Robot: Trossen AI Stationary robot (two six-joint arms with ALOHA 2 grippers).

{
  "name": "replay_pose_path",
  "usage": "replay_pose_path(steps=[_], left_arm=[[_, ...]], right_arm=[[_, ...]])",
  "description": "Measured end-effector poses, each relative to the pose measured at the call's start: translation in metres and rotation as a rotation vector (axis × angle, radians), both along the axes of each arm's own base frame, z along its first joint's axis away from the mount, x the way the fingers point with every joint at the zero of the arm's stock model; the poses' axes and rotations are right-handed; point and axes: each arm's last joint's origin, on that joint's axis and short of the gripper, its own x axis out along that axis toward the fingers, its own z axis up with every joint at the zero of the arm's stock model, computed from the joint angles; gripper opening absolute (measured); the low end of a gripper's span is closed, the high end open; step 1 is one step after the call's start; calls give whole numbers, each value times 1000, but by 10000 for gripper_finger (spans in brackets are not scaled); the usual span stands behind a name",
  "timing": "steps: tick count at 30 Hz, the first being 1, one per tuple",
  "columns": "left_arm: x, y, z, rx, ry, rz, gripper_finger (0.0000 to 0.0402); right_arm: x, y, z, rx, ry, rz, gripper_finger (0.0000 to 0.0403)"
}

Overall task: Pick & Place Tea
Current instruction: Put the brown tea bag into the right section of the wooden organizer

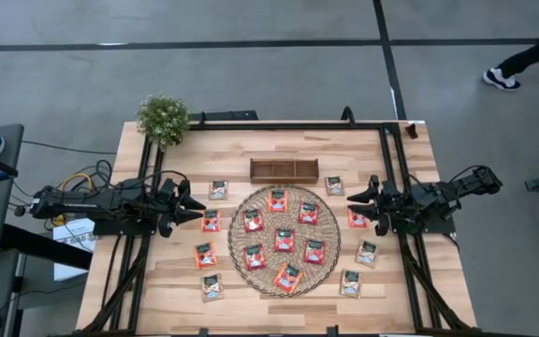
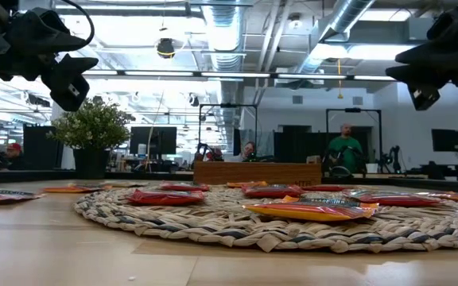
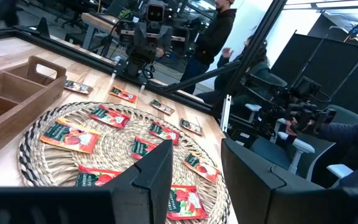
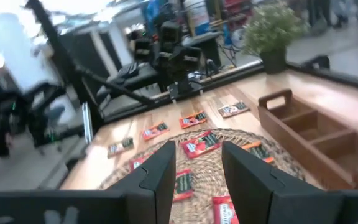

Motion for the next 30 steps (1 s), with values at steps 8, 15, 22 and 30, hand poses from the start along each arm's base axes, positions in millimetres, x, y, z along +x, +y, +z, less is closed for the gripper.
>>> replay_pose_path(steps=[8,15,22,30], left_arm=[[0,0,0,0,0,0,128],[0,0,0,0,0,0,128],[0,0,0,0,-1,0,128],[0,0,0,0,-1,0,128]], right_arm=[[0,-1,0,51,-3,-34,123],[0,-3,0,48,-5,-68,123],[-3,-10,19,-58,-43,-130,123],[-9,-20,69,-213,93,-241,123]])
